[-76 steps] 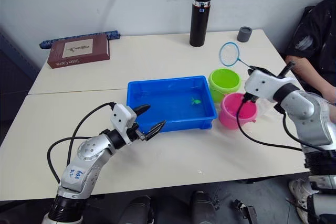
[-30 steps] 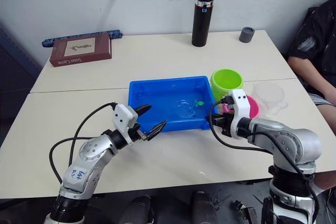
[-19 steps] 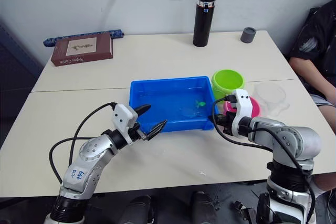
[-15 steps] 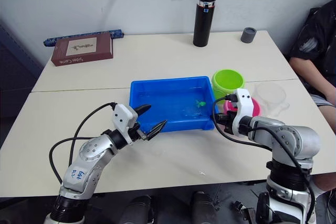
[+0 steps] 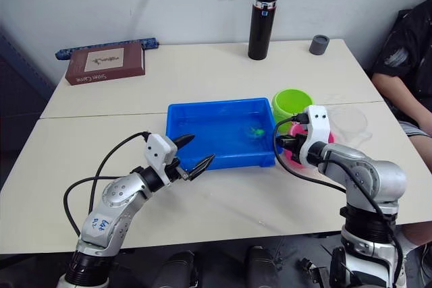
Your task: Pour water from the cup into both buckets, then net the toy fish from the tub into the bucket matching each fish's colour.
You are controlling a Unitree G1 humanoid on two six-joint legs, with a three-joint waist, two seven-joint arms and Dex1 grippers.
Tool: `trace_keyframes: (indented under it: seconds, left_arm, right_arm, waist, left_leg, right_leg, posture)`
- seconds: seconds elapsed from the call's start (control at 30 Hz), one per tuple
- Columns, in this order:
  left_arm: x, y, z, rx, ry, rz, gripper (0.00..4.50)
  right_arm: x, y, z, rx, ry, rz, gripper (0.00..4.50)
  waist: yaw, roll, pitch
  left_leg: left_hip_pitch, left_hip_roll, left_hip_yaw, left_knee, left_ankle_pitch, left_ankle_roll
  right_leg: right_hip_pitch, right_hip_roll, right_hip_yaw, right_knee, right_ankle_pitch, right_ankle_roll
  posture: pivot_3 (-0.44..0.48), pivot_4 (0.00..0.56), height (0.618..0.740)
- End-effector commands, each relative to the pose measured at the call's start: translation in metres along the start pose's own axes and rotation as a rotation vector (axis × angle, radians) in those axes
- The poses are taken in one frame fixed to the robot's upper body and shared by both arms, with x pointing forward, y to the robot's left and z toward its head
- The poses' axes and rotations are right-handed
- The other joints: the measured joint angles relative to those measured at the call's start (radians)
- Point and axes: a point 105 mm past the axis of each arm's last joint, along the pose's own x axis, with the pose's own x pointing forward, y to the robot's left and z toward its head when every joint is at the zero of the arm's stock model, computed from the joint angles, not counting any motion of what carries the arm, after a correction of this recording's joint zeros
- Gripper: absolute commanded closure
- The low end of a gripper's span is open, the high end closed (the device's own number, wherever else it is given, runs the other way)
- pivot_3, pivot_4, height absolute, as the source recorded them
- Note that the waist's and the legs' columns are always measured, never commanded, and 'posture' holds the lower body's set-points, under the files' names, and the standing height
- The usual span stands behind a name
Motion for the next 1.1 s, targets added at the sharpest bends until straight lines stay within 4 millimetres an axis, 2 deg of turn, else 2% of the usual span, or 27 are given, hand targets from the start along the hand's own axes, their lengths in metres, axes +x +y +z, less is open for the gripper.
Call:
trace_keyframes:
  seconds: [0.03, 0.13, 0.23, 0.4, 0.53, 0.7, 0.9, 1.1]
  left_arm:
    - [0.001, -0.003, 0.011, 0.032, -0.041, -0.008, 0.05]
    - [0.001, -0.003, 0.011, 0.033, -0.042, -0.008, 0.05]
    - [0.001, -0.003, 0.011, 0.034, -0.043, -0.009, 0.05]
    - [0.0, -0.002, 0.011, 0.035, -0.043, -0.01, 0.05]
    - [0.002, -0.003, 0.01, 0.033, -0.044, -0.018, 0.05]
    - [0.003, -0.003, 0.011, 0.032, -0.047, -0.024, 0.05]
    - [0.005, -0.004, 0.01, 0.03, -0.048, -0.031, 0.05]
    - [0.006, -0.003, 0.01, 0.028, -0.049, -0.03, 0.05]
  right_arm:
    - [-0.01, 0.009, 0.022, -0.142, -0.116, 0.001, 4.5]
    - [-0.014, 0.017, 0.024, -0.243, -0.158, 0.024, 4.5]
    - [-0.021, 0.029, 0.018, -0.375, -0.173, 0.07, 4.5]
    - [-0.029, 0.036, 0.011, -0.455, -0.177, 0.105, 4.5]
    - [-0.041, 0.044, 0.016, -0.526, -0.237, 0.112, 4.5]
    - [-0.048, 0.043, 0.025, -0.576, -0.291, 0.082, 4.5]
    - [-0.056, 0.017, 0.048, -0.627, -0.366, -0.051, 4.5]
    - [-0.062, -0.016, 0.065, -0.784, -0.39, -0.188, 4.5]
  waist:
    - [0.001, 0.0, 0.0]
    - [0.001, 0.0, 0.0]
    - [0.001, 0.0, 0.0]
    - [0.0, 0.0, 0.0]
    - [0.002, 0.0, 0.0]
    - [0.002, 0.0, 0.0]
    - [0.003, 0.0, 0.0]
    - [0.002, 0.0, 0.0]
  left_leg:
    - [0.0, 0.0, 0.0, 0.0, 0.0, 0.0]
    - [-0.001, 0.0, 0.0, 0.0, 0.0, 0.0]
    - [-0.001, 0.0, 0.0, -0.001, 0.0, 0.0]
    - [-0.001, 0.0, 0.0, 0.0, 0.0, 0.0]
    - [-0.001, 0.0, 0.0, -0.001, 0.0, 0.0]
    - [-0.001, 0.0, -0.001, 0.0, 0.0, 0.0]
    - [-0.001, 0.0, 0.0, -0.001, 0.0, 0.0]
    - [-0.001, 0.0, 0.003, -0.001, 0.0, 0.0]
  right_leg:
    - [0.0, 0.0, 0.0, 0.0, 0.0, 0.0]
    - [0.0, 0.0, 0.0, -0.001, 0.0, 0.0]
    - [0.0, 0.0, -0.001, -0.002, 0.0, 0.0]
    - [0.0, 0.0, -0.001, -0.002, 0.0, 0.0]
    - [0.0, 0.0, -0.001, -0.002, 0.0, 0.0]
    - [0.0, 0.0, -0.001, -0.003, 0.0, 0.0]
    - [0.0, 0.0, -0.001, -0.003, 0.0, 0.0]
    - [0.0, 0.0, -0.001, -0.003, 0.0, 0.0]
  posture:
    - [0.0, 0.15, 0.74]
    - [0.0, 0.15, 0.74]
    - [0.0, 0.15, 0.74]
    - [0.0, 0.15, 0.74]
    - [0.0, 0.15, 0.74]
    - [0.0, 0.15, 0.74]
    - [0.0, 0.15, 0.74]
    - [0.0, 0.15, 0.74]
